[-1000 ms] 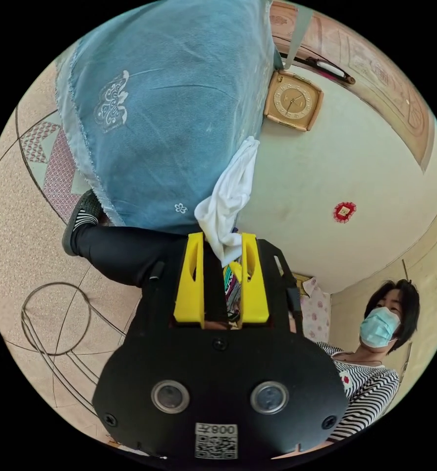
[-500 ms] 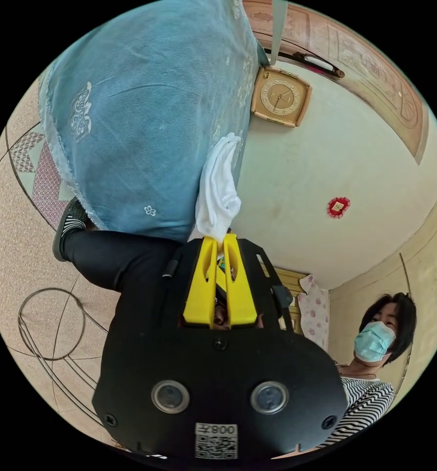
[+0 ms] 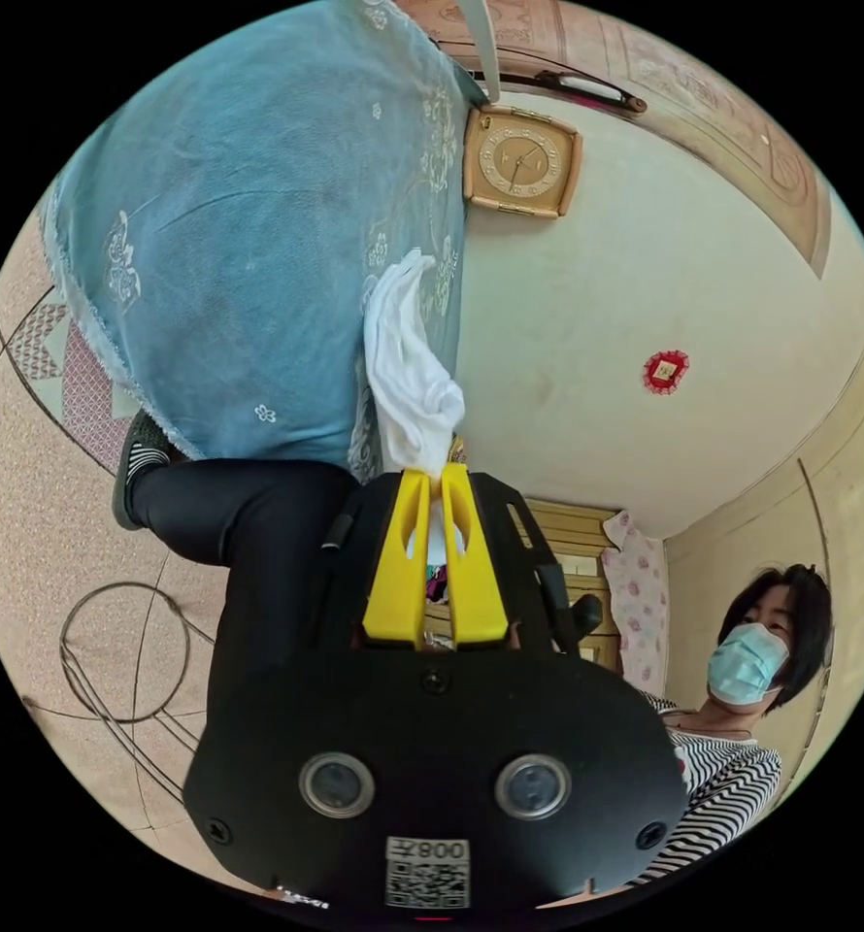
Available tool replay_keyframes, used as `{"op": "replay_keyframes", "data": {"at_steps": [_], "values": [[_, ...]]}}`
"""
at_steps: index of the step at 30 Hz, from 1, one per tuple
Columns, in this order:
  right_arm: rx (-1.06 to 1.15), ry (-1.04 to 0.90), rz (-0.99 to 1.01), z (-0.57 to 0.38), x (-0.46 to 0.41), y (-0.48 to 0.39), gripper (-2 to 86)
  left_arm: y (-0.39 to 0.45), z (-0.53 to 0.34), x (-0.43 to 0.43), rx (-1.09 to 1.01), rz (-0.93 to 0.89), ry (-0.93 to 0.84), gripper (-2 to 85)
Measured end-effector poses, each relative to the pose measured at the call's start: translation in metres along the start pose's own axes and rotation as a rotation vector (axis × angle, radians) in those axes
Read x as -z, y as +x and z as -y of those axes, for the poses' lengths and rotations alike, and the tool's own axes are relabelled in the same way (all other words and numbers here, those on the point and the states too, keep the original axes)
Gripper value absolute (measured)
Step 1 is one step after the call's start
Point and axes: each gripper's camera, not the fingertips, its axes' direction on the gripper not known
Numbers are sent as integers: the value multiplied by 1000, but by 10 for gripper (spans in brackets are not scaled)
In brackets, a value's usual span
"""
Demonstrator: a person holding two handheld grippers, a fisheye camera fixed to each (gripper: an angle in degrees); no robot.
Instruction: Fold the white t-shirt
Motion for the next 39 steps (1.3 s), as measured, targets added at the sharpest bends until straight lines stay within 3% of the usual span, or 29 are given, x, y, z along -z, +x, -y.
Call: {"op": "replay_keyframes", "data": {"at_steps": [8,11,15,25,34,39], "values": [[46,-142,-45,-22,-42,-22,12,-46,-26,6,144,-28,66,27],[-58,-80,62,-37,-29,3,46,-40,-27,1,112,-29,61,27],[-283,-58,354,-47,-39,49,85,-39,-26,-4,109,-38,59,27],[-499,-67,571,-24,-54,96,69,-49,-29,-13,119,-60,70,27],[-496,-20,498,-17,-2,133,21,-52,-24,-22,108,-48,51,28],[-336,3,337,-6,87,157,11,-43,-19,-24,36,30,-11,28]]}}
